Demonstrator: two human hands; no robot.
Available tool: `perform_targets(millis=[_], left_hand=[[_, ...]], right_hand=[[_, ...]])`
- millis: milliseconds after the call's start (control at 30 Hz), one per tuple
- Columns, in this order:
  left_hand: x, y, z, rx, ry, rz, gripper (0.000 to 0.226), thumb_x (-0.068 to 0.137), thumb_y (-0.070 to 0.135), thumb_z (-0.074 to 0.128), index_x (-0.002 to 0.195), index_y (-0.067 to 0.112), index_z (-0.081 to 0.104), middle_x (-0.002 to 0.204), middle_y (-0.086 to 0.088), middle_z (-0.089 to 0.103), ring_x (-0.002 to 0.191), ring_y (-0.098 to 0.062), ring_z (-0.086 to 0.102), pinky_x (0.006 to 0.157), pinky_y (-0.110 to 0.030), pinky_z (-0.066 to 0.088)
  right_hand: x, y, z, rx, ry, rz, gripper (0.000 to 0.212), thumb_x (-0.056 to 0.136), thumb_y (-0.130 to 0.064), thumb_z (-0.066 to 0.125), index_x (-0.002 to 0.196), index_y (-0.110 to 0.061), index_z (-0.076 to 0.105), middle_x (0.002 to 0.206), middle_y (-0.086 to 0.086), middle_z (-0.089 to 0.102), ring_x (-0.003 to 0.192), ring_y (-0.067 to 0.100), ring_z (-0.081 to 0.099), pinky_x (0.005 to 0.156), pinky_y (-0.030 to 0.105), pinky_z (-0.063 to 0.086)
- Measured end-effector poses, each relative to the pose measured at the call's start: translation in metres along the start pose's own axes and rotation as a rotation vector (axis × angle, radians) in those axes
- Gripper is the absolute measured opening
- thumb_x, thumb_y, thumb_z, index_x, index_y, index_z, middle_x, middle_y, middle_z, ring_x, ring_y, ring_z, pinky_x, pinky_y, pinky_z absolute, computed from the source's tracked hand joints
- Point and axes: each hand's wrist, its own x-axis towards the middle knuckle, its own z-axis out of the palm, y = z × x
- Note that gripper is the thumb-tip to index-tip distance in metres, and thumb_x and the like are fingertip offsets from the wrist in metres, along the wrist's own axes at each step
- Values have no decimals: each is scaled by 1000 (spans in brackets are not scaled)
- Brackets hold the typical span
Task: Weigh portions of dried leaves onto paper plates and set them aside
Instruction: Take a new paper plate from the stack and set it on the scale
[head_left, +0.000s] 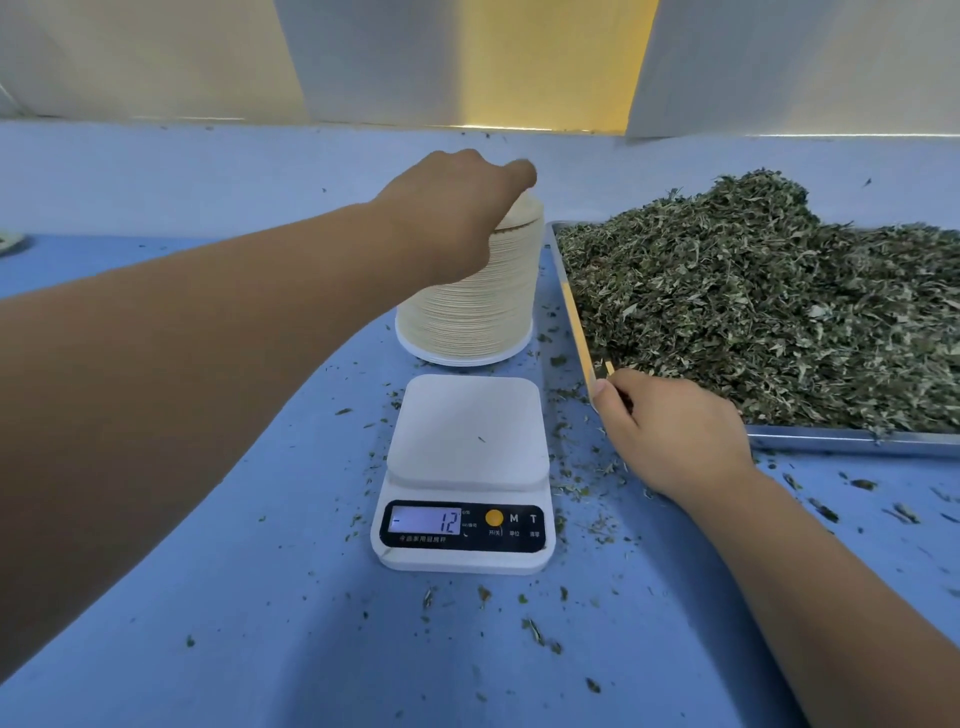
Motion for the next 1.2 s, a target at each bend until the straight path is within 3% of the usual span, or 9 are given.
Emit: perform_targets(millis=[100,233,333,467,567,700,933,1067,1200], left_hand=[[-1,2,-1,53,53,25,61,84,-5,49,138,19,32,70,-8,41,56,-24,39,44,-30,26],[1,0,-1,135,50,109,60,84,-6,49,138,8,25,62,-9,40,49,-24,34,43,-31,21],[-1,0,2,201,87,102,43,85,-2,51,123,7,34,66,-6,36,53,-22,33,46,-31,20],[-10,1,9,77,175,-114,20,77,-1,50,86,10,35,72,-2,30,75,-26,36,54,-36,25],[-21,-1,17,-62,251,-249,16,78,1,46,88,12,40,87,-7,40,84,-25,35,66,-36,30],[-30,-6,18,-161,380,-323,13,77,3,43,87,10,47,90,-9,44,85,-25,37,69,-33,28],[-31,-12,21,-104,365,-229,22,86,3,43,103,4,58,103,-14,54,99,-31,46,74,-35,37],[-29,-17,16,-28,334,-198,23,87,-2,44,102,5,59,101,-14,54,99,-33,45,76,-46,46],[-29,-18,13,106,216,-104,26,81,-12,46,98,2,61,100,-14,51,95,-33,44,69,-43,44]], right_hand=[[0,0,0,1,-1,1,45,104,-54,28,70,-27,41,53,-4,50,47,15,49,45,25,39],[1,0,1,7,8,-2,46,104,-53,29,67,-28,36,52,-4,49,45,15,48,45,25,39],[1,0,1,8,9,-4,45,104,-53,29,67,-28,36,53,-4,49,47,16,49,45,27,41],[1,0,1,-6,12,-12,45,104,-53,28,70,-28,42,54,-4,50,48,15,49,45,26,39],[1,0,1,-5,10,-16,45,105,-51,27,70,-27,42,56,-5,50,49,14,48,46,26,35],[0,-1,1,-14,11,-12,44,105,-48,27,67,-28,37,56,-5,50,50,14,48,46,26,32],[0,-3,-1,-14,-1,0,45,105,-49,27,68,-28,40,55,-5,51,49,15,48,47,26,34],[0,-4,-1,-22,-7,13,46,104,-51,26,72,-26,47,56,-6,53,51,14,50,48,26,34],[0,-4,-2,-27,-17,20,45,104,-51,26,70,-27,43,57,-6,53,51,14,50,48,26,35]])
